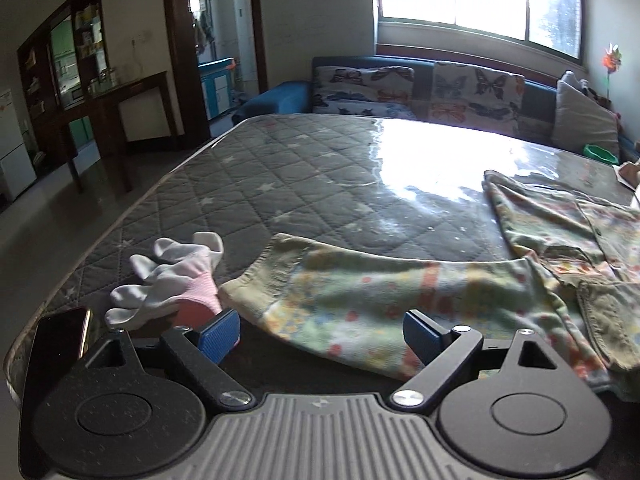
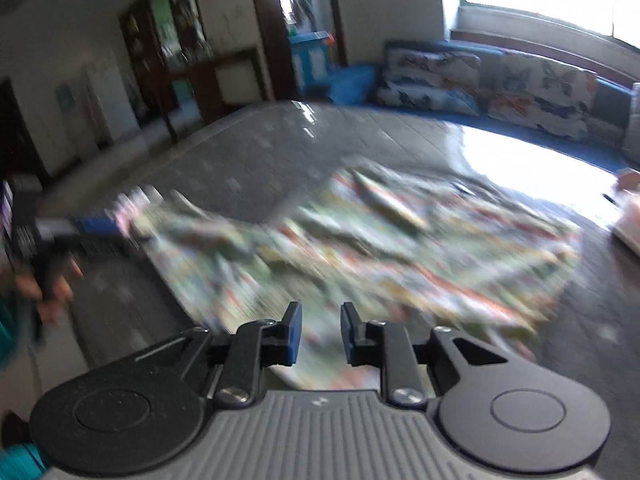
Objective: Fold clothes
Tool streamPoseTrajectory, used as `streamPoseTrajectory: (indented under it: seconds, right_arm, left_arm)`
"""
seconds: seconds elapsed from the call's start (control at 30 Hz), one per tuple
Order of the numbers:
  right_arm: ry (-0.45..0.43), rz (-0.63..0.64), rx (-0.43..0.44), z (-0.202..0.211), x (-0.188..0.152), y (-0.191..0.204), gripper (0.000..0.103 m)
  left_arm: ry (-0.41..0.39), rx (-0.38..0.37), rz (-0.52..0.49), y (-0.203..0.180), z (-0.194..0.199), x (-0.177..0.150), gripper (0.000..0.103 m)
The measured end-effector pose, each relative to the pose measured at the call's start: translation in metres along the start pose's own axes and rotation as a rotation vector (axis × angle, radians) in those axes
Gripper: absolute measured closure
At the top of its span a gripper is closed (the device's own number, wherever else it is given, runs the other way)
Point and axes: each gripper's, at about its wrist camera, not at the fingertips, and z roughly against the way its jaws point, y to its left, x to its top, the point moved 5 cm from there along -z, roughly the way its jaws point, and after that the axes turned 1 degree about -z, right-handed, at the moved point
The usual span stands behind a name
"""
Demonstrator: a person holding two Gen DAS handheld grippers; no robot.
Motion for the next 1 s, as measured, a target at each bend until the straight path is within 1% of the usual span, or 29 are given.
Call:
streamPoseTrajectory:
  seconds: [0.07,0.17,0.27,0.37,0.47,0.53,0.63,0.7,0.77,0.83,0.9,1.0]
  right_arm:
    - [0.065,-0.024,-0.053,0.001,-0.024,-0.021,0.083]
    - [0.128,-0.065,-0.125,0.001,-0.049,-0.049,0.083]
    - [0.111,-0.080,-0.144,0.011,-0.051,-0.064,0.083]
    - [0.043,-0.063,-0.150,0.015,-0.033,-0.065,0.083]
    - [0.001,-0.050,-0.141,0.002,-0.015,-0.064,0.082]
    - [-0.004,-0.039,-0.147,-0.011,-0.008,-0.065,0.081]
    - [0.057,-0.083,-0.190,-0.036,-0.013,-0.080,0.081]
    - [0.059,-0.117,-0.191,-0.035,-0.019,-0.087,0.081]
    - [0.047,-0.121,-0.190,-0.030,-0.019,-0.086,0.081]
    - [0.017,-0.091,-0.166,-0.021,-0.017,-0.076,0.080]
    - [0.000,-0.060,-0.140,-0.017,-0.015,-0.065,0.077]
    - [-0.012,-0.022,-0.116,-0.018,-0.013,-0.052,0.075]
  left_arm:
    - [0.009,0.008,0.007,0.002,-0.004,-0.001,0.012]
    - [0.024,0.021,0.022,0.005,-0.009,-0.001,0.012]
    - [0.029,0.021,0.034,0.007,-0.010,0.000,0.012]
    - [0.035,0.021,0.047,0.008,-0.011,0.001,0.012]
    - [0.041,0.022,0.060,0.010,-0.012,0.002,0.012]
    - [0.045,0.022,0.068,0.011,-0.013,0.002,0.012]
    - [0.050,0.022,0.081,0.013,-0.014,0.003,0.012]
    - [0.055,0.017,0.108,0.020,-0.016,0.004,0.012]
    - [0.060,0.014,0.134,0.025,-0.020,0.005,0.013]
    - [0.076,0.018,0.163,0.030,-0.027,0.005,0.014]
    - [0.096,0.023,0.194,0.035,-0.035,0.006,0.019]
    - [0.099,0.053,0.208,0.036,-0.041,0.006,0.021]
